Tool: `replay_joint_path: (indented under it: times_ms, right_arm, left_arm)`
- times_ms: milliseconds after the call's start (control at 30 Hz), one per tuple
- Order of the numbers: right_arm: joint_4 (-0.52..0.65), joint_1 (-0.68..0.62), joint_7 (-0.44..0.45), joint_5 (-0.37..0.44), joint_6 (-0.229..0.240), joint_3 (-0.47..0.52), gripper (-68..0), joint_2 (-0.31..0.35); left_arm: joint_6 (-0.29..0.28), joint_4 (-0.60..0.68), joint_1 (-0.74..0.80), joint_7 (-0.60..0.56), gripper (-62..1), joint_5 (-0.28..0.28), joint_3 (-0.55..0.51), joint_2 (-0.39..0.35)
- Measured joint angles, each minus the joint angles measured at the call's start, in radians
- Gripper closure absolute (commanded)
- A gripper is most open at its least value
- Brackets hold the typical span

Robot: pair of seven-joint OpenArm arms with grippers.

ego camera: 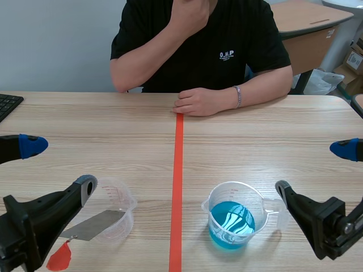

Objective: Do the redox reaction experiment.
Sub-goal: 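Lift the metal plate out of the left beaker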

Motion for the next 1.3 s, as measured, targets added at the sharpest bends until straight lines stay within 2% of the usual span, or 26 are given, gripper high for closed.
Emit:
replay_joint_path:
  times_ms: [333,433,667,767,867,933,1000,1133,1300]
  right_arm:
    - [0.0,0.0,0.011,0.0,0.0,0.0,-67.9,0.0]
    - [0.0,0.003,0.011,0.0,0.024,0.0,-67.9,0.0]
    - [0.0,0.043,0.019,-0.002,0.045,0.0,-67.9,0.002]
    - [0.0,0.069,0.019,-0.003,0.082,0.0,-67.9,0.028]
    - [0.0,0.1,0.019,-0.008,0.082,-0.006,-67.9,0.064]
    - [0.0,0.126,0.021,-0.034,0.083,-0.023,-67.9,0.089]
    - [0.0,0.151,0.031,-0.06,0.092,-0.046,-67.9,0.108]
    - [0.0,0.197,0.068,-0.124,0.102,-0.103,-67.9,0.132]
    - [0.0,0.256,0.088,-0.246,0.109,-0.196,-67.9,0.138]
  left_arm:
    - [0.0,0.0,0.0,0.0,-62.3,0.0,0.0,0.0]
    - [0.0,0.0,0.0,0.0,-62.3,0.0,0.0,0.0]
    - [0.0,0.0,0.0,0.0,-62.3,0.0,0.0,0.0]
    - [0.0,0.0,0.0,0.0,-62.3,0.003,0.0,0.0]
    - [0.0,0.0,0.0,0.0,-62.3,0.003,0.0,0.0]
    - [0.014,0.0,0.0,0.0,-62.3,0.012,0.0,0.0]
    - [0.034,0.0,0.002,0.0,-62.3,0.057,0.0,0.0]
    - [0.066,0.0,0.043,-0.009,-62.3,0.06,-0.026,0.0]
    - [0.087,0.0,0.158,-0.031,-62.3,0.06,-0.146,0.0]
